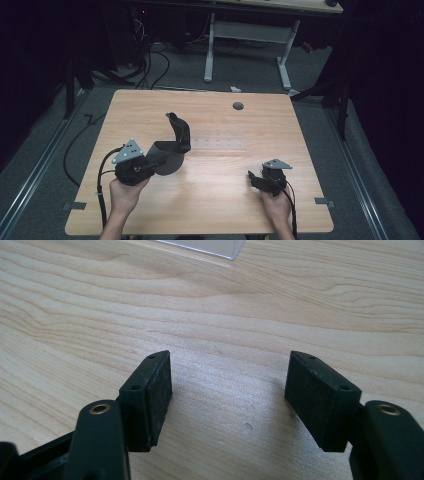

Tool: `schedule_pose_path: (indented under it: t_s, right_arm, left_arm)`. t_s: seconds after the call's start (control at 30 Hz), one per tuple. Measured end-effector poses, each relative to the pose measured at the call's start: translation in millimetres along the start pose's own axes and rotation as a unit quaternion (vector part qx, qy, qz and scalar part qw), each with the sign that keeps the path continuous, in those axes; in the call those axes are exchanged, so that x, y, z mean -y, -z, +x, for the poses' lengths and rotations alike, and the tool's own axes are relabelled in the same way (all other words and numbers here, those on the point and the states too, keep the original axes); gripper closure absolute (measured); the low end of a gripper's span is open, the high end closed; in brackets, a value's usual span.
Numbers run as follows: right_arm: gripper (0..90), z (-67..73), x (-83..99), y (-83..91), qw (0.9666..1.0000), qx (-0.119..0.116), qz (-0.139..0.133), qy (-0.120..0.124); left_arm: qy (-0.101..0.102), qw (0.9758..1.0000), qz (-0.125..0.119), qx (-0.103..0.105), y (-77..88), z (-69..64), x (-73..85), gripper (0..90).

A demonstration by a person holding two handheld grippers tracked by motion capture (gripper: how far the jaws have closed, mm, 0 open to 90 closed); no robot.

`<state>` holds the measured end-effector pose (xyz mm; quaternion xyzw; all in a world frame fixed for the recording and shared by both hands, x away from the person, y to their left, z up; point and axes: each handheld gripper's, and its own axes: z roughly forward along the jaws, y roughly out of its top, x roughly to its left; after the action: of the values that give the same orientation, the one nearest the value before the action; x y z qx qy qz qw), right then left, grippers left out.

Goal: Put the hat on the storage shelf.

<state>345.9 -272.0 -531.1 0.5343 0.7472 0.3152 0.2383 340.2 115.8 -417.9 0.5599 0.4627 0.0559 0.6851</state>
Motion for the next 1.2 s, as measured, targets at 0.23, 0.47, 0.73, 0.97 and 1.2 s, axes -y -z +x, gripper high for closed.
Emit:
schedule_pose_path:
  t_s: [0.23,0.47,0.73,0.97,1.2]
  right_arm:
    - [35.6,0.0,0.0,0.0,1.0000,0.000,0.000,0.000]
    - [35.2,0.2,0.0,0.0,1.0000,0.000,0.000,0.000]
    - [35.0,0.3,0.1,0.0,1.0000,0.000,0.000,0.000]
    - [34.8,0.6,0.1,0.2,1.0000,-0.001,0.001,0.000]
    - [34.6,0.7,0.2,0.3,1.0000,-0.001,0.001,0.001]
  left_arm:
    - [-0.001,1.0000,0.002,-0.007,-6.5,4.1,-5.8,85.6]
    - [0.005,0.9999,-0.006,-0.009,-10.6,10.2,-11.5,85.6]
    - [-0.002,0.9999,-0.006,-0.014,-14.2,12.6,-16.6,85.6]
    - [-0.005,0.9998,-0.007,-0.018,-17.2,16.0,-22.2,85.6]
    - [-0.002,0.9996,-0.015,-0.023,-22.5,20.1,-29.0,85.6]
